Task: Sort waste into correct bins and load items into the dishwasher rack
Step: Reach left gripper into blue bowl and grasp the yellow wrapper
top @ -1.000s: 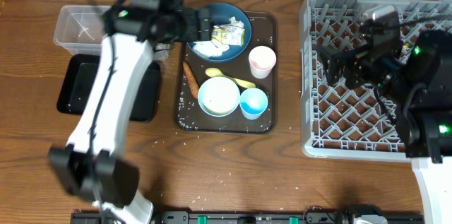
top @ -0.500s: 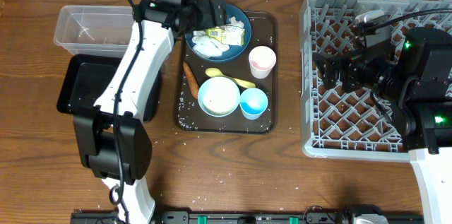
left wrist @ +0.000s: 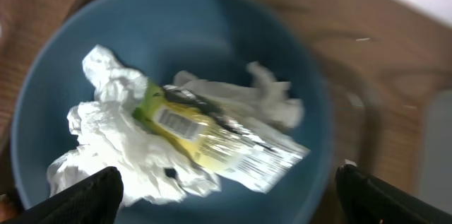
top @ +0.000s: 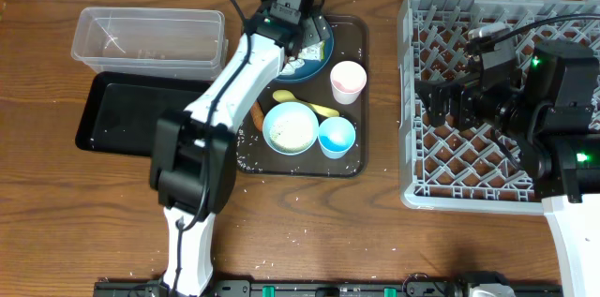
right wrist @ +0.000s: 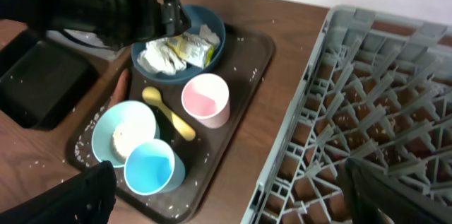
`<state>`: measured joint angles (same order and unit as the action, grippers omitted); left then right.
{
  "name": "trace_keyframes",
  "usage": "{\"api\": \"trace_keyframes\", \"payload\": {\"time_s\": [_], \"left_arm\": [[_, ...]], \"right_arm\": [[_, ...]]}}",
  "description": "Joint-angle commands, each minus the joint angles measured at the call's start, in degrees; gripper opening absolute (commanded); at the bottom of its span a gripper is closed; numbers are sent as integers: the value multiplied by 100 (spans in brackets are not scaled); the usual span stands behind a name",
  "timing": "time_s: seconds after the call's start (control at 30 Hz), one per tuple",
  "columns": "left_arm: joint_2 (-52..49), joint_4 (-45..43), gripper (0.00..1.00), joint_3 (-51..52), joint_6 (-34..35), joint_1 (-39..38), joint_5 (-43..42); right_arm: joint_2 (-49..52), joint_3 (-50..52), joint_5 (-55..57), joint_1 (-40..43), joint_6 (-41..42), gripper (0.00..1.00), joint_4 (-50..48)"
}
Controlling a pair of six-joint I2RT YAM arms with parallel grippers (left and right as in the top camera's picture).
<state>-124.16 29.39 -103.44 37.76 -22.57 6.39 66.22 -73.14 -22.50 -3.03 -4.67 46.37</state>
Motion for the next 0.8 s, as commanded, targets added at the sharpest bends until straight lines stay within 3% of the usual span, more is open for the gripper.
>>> {"api": "trace_keyframes", "payload": {"time_s": [0.0,0.63,0.77], "left_arm": [[-131,-107,98,-105,208,74,328],[-942,-531,100,-105,219,61,457],[-957,-522,83,-50,219,61,452]], "right_arm": [[17,-98,20,-37,-31,99,105],[17,-98,22,-37,-33,99,210],[17,-98,22,-37,-33,99,205]]}}
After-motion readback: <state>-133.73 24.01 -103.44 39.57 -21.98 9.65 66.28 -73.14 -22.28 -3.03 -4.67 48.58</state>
